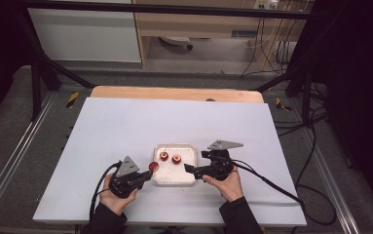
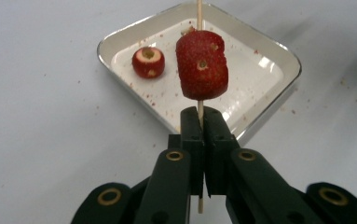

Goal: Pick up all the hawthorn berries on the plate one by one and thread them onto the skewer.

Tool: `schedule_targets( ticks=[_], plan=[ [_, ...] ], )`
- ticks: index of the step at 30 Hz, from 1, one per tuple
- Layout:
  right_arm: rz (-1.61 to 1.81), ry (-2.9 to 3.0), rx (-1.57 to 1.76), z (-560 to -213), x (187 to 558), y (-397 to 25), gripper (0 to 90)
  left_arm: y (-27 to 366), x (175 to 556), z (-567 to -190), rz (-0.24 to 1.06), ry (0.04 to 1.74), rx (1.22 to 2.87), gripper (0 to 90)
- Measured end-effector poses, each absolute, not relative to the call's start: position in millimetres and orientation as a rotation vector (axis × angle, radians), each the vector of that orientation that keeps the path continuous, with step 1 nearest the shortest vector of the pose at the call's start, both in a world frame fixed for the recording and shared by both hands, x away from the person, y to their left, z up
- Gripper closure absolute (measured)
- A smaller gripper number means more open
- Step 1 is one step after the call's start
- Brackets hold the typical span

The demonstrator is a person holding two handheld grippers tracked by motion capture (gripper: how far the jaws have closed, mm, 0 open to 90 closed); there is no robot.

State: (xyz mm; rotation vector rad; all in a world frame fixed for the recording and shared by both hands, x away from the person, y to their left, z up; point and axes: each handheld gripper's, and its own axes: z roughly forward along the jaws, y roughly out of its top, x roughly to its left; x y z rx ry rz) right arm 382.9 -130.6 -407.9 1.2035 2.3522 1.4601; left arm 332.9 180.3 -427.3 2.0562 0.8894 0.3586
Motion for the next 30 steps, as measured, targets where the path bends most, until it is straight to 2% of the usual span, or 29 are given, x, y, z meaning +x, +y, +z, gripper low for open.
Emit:
schedule_targets(
  ticks=[14, 24, 30],
  plan=[
    [1.096, 2.595, 1.096, -392.3, 414.9, -96.7, 10.0, 206.3, 325.0, -436.8, 0.348, 0.878, 2.103, 87.9],
    [0.932, 2.707, 1.08, -392.5, 436.3, -67.4, 15.0, 206.0, 325.6, -439.1, 0.341, 0.88, 2.11, 87.9],
    [0.861, 2.745, 1.082, -398.9, 448.9, -57.2, 22.7, 205.4, 325.9, -440.3, 0.338, 0.882, 2.113, 87.9]
  ],
)
